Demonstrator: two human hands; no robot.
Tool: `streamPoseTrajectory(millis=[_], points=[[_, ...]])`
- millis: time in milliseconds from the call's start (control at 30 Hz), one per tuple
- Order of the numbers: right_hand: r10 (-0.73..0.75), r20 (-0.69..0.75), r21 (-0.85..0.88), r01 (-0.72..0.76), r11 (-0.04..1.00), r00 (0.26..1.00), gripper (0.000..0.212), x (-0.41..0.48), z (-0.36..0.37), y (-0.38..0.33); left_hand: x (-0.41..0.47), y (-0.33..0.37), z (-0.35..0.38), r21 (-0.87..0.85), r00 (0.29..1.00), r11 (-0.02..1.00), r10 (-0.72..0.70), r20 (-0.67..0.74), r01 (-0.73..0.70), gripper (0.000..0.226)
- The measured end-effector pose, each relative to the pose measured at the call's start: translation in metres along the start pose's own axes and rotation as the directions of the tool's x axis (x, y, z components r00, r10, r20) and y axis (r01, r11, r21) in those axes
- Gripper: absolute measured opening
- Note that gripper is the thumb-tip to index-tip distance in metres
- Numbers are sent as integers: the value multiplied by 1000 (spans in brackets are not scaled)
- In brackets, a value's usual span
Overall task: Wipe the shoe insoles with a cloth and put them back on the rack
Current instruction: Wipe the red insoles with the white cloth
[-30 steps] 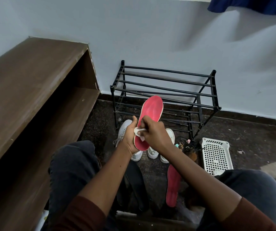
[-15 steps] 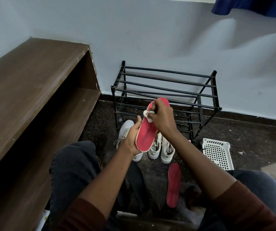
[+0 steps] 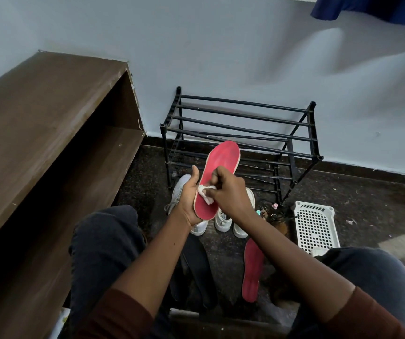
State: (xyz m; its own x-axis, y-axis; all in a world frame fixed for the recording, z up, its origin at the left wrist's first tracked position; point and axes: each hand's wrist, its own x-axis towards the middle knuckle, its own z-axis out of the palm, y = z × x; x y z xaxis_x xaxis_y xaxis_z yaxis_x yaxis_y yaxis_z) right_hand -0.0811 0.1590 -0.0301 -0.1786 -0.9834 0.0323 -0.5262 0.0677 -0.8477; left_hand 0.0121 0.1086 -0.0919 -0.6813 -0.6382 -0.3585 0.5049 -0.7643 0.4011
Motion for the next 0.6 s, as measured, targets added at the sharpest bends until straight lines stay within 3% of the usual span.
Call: streamPoseTrajectory(millis=[233, 433, 600], points=[[14, -140, 10, -13, 1000, 990, 26, 30, -11, -2, -2, -2, 2, 81, 997, 996, 50, -65, -45, 49], [26, -183, 24, -22, 999, 983, 25, 38, -17, -4, -5, -4, 2, 83, 998, 995, 52, -45, -48, 57], [-31, -38, -44, 29, 999, 999, 23, 13, -7, 0, -5, 1, 5, -18, 997, 999, 36, 65, -35, 81]])
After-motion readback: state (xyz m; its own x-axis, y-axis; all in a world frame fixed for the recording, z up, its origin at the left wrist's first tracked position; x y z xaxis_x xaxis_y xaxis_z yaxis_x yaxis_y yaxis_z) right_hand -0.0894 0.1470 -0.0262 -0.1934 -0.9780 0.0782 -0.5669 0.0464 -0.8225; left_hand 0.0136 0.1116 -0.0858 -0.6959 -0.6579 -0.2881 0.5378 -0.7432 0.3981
